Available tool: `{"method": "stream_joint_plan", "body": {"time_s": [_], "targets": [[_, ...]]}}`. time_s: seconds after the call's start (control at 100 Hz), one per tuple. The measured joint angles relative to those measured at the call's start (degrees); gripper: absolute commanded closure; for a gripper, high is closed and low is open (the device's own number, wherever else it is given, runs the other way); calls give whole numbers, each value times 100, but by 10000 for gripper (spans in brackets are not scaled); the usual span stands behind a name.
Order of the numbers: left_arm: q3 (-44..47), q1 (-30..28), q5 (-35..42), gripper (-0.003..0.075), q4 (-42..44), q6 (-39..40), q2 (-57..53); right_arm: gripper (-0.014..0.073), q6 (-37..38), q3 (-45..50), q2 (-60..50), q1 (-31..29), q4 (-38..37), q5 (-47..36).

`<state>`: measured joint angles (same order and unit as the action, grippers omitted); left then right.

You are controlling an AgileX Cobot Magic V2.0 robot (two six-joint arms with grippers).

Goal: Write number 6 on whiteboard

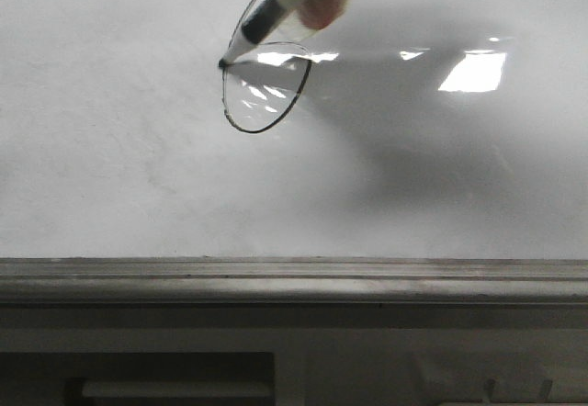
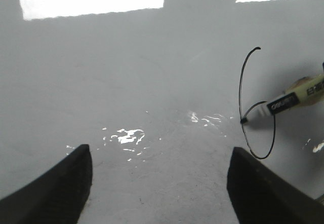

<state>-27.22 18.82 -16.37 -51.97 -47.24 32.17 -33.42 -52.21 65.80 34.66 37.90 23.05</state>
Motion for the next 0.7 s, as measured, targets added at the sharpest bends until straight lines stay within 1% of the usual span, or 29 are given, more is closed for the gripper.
{"method": "stream_joint_plan", "body": {"time_s": [0.08, 0.16, 0.27, 0.38, 0.55, 0.7], "targets": [[0, 0, 0, 219, 0, 0, 0, 638, 0, -159, 94, 128, -36, 366], [0, 0, -117, 219, 0, -148, 0, 638, 0, -286, 83, 161, -103, 1095], [-12, 0, -581, 219, -64, -551, 0, 638, 0, -367, 24, 194, -198, 1755], [-141, 0, -1210, 220, -306, -1101, 14, 638, 0, -462, 25, 194, -233, 1865], [-360, 0, -1973, 241, -1201, -2129, 371, 638, 0, -785, 25, 194, -233, 1921], [-534, 0, -2490, 270, -1671, -2571, 944, 638, 0, -1075, 68, 194, -222, 2223]]}}
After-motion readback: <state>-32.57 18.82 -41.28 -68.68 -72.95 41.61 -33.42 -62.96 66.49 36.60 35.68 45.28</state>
